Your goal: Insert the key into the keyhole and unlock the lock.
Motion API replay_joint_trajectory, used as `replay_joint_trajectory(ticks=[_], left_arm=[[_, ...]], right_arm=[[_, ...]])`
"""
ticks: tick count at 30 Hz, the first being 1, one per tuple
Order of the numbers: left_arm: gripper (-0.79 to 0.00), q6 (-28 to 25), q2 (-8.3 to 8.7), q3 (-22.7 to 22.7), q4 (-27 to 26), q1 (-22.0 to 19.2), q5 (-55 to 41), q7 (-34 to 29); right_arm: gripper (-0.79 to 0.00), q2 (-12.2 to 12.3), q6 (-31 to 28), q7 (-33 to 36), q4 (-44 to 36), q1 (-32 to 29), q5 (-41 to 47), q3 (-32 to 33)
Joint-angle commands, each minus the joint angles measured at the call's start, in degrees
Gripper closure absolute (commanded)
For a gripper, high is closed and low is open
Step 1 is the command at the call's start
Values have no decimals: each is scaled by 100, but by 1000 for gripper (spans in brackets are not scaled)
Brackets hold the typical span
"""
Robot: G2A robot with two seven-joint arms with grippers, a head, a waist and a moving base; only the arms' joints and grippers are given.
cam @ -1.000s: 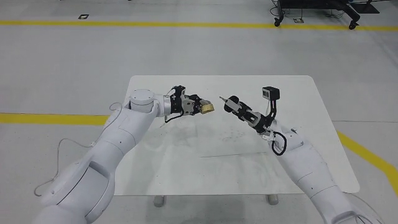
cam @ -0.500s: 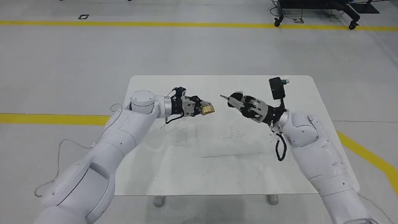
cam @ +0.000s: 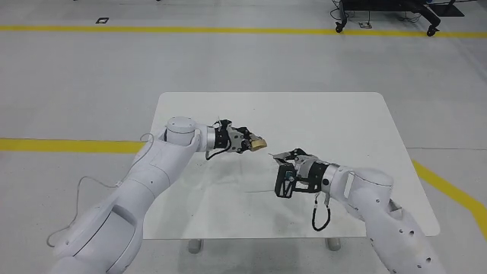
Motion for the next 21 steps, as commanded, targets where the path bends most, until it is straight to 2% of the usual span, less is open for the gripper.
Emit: replay_joint_trajectory(ticks=[1, 8, 21], left_arm=[[0, -44, 4, -16, -24, 2, 99, 87], [0, -64, 18, -95, -127, 56, 288, 284], [0, 195, -17, -163, -202, 131, 456, 436]], right_arm=[[0, -7, 306, 126, -49, -38, -412, -168], [0, -78, 963, 707, -130, -17, -857, -649], [0, -201, 1261, 1175, 144, 306, -1071, -1251]])
